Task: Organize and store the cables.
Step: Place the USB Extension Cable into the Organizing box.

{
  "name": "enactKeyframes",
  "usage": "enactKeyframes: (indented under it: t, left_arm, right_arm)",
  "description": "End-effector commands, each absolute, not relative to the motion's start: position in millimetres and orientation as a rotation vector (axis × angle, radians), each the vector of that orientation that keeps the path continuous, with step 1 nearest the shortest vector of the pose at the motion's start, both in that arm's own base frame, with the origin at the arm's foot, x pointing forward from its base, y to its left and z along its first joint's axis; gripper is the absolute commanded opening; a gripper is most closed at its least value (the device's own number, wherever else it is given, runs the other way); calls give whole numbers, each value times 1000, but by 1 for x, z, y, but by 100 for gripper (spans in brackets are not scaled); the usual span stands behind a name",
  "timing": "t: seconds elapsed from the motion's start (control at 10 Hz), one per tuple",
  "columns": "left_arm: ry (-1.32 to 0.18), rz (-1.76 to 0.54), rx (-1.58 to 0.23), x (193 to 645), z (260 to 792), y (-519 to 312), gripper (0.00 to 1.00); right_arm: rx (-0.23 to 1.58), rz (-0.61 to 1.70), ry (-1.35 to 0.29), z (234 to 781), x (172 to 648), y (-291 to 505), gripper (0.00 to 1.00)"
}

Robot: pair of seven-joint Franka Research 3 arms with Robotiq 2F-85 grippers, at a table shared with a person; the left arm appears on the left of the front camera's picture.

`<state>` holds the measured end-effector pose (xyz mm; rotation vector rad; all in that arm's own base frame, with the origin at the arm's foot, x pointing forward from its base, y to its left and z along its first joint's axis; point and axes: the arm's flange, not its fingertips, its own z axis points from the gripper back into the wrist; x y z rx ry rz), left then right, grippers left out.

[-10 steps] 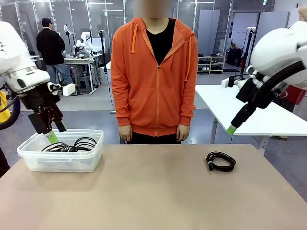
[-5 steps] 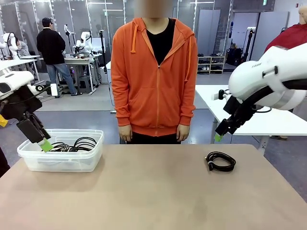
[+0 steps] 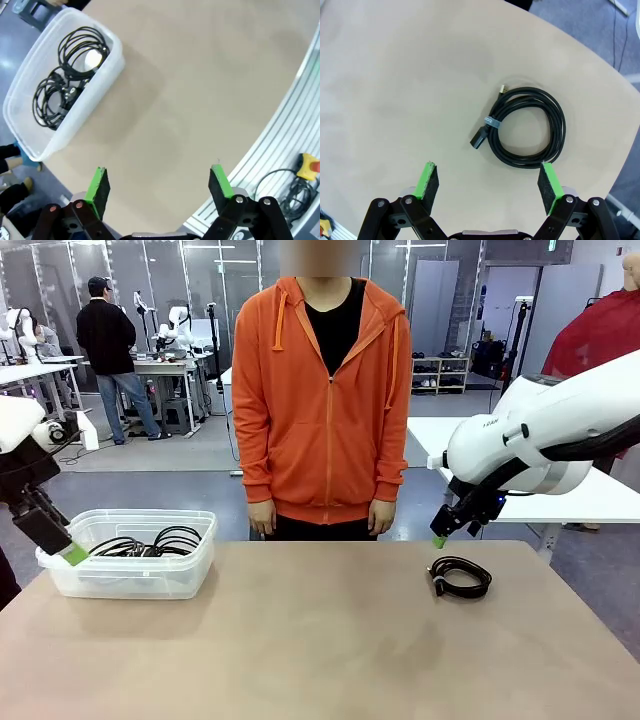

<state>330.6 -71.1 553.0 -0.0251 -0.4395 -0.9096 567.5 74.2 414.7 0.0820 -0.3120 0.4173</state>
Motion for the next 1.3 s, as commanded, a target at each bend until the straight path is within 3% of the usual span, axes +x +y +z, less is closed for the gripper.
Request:
enactKeyframes:
  t: [0.0, 0.4, 1.2]
  left_arm:
    - [-426, -909, -67, 334, 553, -74, 100]
    - [-426, -909, -67, 334, 553, -74, 100]
    - [-426, -909, -67, 334, 553, -74, 100]
  right_arm:
    - [67, 326, -227, 409, 582, 81, 100]
    - [79, 181, -150, 368, 595, 92, 100]
    - [23, 64, -174, 312, 619, 106, 100]
